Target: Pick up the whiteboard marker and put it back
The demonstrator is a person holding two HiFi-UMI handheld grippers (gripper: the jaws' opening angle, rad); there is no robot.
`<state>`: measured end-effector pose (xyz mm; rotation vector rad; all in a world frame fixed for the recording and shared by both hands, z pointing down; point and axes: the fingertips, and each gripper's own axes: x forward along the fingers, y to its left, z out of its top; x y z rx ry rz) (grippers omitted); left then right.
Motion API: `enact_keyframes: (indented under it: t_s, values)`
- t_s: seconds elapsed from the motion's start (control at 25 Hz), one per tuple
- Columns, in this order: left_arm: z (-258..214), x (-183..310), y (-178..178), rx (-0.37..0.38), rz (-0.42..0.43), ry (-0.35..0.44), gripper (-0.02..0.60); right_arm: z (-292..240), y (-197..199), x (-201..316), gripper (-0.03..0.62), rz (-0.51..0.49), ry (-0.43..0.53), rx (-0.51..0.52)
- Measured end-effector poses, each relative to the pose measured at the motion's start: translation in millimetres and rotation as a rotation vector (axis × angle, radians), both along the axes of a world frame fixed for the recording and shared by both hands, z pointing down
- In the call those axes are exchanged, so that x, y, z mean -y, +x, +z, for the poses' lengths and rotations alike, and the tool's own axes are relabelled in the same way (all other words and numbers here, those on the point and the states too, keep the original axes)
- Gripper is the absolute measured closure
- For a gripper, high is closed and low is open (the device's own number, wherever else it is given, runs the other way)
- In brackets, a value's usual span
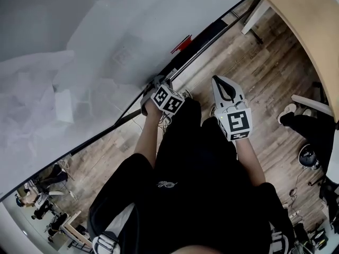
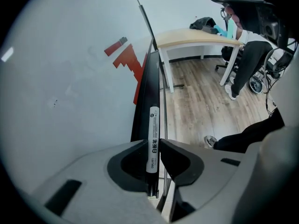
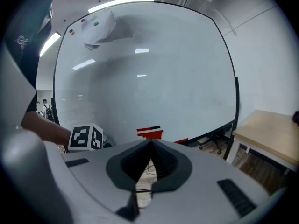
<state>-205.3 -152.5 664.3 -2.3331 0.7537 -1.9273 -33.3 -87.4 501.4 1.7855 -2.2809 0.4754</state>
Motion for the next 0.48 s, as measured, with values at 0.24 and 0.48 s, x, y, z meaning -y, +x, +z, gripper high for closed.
enact_keyframes:
  t_s: [0.24, 0.48]
  values:
    - [-6, -3, 1, -0.017, -0.021, 0.018, 0.511, -1, 1, -4, 0.591, -0.012, 0.006, -0.003]
    - [-16, -7, 1, -0.058, -0.048, 0.047, 0.514, -4, -5, -7, 0.592, -0.034, 0.016, -0.005]
